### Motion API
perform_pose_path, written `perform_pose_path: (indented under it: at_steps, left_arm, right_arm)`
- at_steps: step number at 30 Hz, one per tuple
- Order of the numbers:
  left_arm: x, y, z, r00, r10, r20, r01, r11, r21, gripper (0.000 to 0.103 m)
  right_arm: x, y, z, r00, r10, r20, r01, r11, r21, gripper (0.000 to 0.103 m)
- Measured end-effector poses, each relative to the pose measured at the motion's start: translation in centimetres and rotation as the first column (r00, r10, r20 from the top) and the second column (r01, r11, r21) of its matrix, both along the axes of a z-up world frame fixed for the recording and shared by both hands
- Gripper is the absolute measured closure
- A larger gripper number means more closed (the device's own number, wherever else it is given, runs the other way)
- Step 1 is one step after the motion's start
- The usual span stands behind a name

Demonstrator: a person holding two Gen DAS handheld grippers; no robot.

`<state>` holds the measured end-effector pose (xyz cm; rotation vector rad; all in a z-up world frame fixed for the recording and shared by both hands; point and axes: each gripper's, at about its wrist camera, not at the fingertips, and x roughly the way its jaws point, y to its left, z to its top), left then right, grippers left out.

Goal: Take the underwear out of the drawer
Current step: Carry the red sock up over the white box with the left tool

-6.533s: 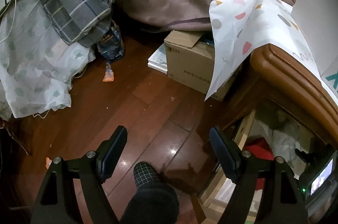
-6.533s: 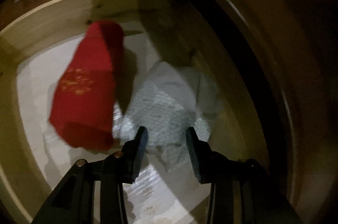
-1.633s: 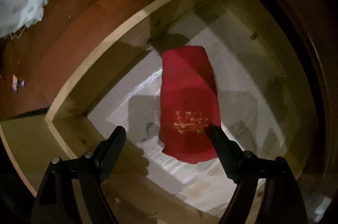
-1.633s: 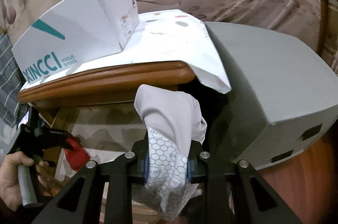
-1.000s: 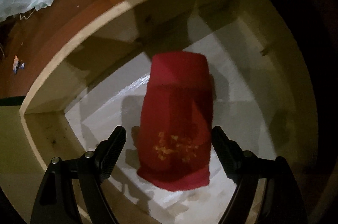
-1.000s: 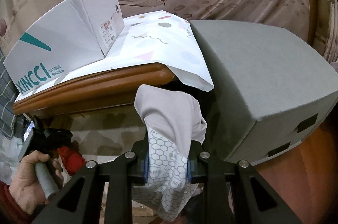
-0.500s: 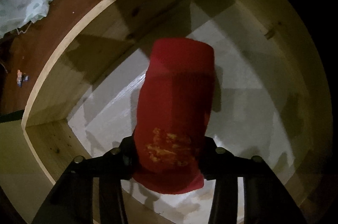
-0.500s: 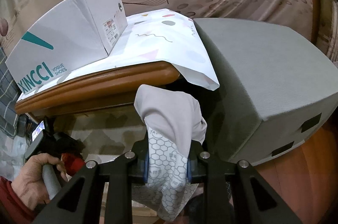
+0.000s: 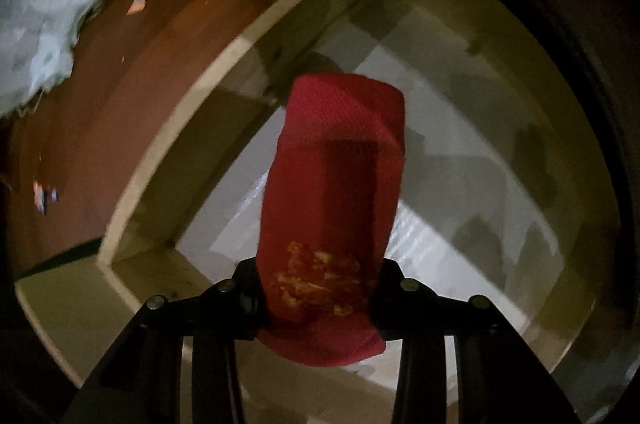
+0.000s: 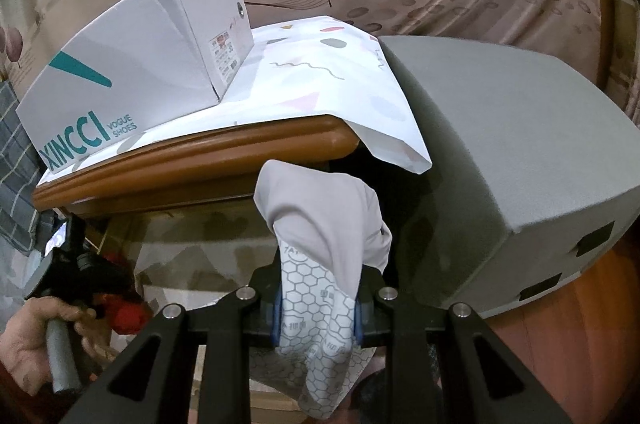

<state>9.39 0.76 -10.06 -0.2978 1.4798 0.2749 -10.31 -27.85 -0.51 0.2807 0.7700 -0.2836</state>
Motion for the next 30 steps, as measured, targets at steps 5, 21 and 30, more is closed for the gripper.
perform_pose_path:
  at_steps: [5,21,30]
  left_arm:
    - [-1.6,-0.7,2.2,0.992,-0.121,0.048,0.120,0.993,0.003,0.067]
    - [-7.4,-0.3,13.2,0.806,-0.523,0.277,0.497,0.852,0.164,0.067]
    - [-8.9,0.6,25.2,0.610,-0.649,0.455,0.577,0.757,0.306,0.067]
  right_arm:
    - [0.1,0.1,0.0,1.000,0.006,0.000,-0.006,1.000,0.003,0.079]
    - [0.5,0.4,-0.2,1.000,0.026,-0.004,-0.025,1.000,0.011,0.079]
    - [0.6,0.4,-0.3,1.000,0.024,-0.006,-0.024,1.000,0.004,0.079]
